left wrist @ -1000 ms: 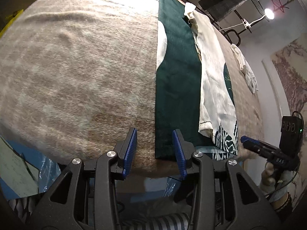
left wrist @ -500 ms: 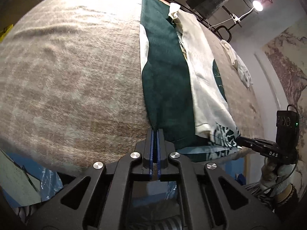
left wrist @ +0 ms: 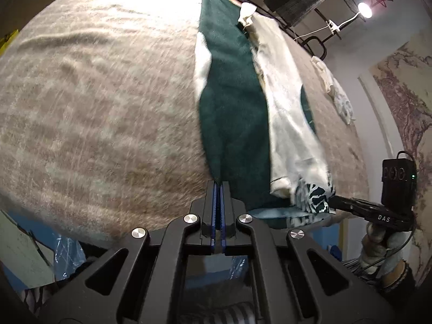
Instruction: Fold small clothes
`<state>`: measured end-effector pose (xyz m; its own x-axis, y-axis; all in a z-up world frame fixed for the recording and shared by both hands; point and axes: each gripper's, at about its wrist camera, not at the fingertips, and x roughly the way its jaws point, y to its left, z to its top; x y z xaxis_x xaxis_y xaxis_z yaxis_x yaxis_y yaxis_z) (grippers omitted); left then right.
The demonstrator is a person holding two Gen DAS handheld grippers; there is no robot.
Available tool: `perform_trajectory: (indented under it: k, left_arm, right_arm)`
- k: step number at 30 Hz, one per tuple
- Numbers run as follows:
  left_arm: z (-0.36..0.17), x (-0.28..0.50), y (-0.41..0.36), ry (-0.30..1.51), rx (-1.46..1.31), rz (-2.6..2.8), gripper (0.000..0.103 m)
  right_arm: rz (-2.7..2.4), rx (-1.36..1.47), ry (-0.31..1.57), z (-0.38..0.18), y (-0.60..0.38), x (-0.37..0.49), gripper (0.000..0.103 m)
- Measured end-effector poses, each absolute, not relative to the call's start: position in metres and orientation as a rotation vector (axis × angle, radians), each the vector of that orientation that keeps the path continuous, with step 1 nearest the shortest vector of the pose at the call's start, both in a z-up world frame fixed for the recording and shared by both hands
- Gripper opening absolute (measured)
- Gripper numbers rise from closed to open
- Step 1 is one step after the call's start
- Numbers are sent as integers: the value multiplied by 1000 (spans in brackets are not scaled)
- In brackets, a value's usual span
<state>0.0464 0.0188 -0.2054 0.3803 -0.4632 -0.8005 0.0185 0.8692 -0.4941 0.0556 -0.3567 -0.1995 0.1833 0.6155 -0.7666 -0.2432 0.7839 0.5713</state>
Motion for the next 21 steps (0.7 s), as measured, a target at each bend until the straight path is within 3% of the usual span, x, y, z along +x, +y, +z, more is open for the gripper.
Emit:
perform_trajectory:
  k: [12,21]
  left_arm:
    - [-151,115,13,1054,-405,-313,0]
    - [-145,159,10,1044,-400,-283,0]
  right_arm:
    - [635,464,1091,-148,-365,111,0]
    - [585,481,1065,-143,-374,156,0]
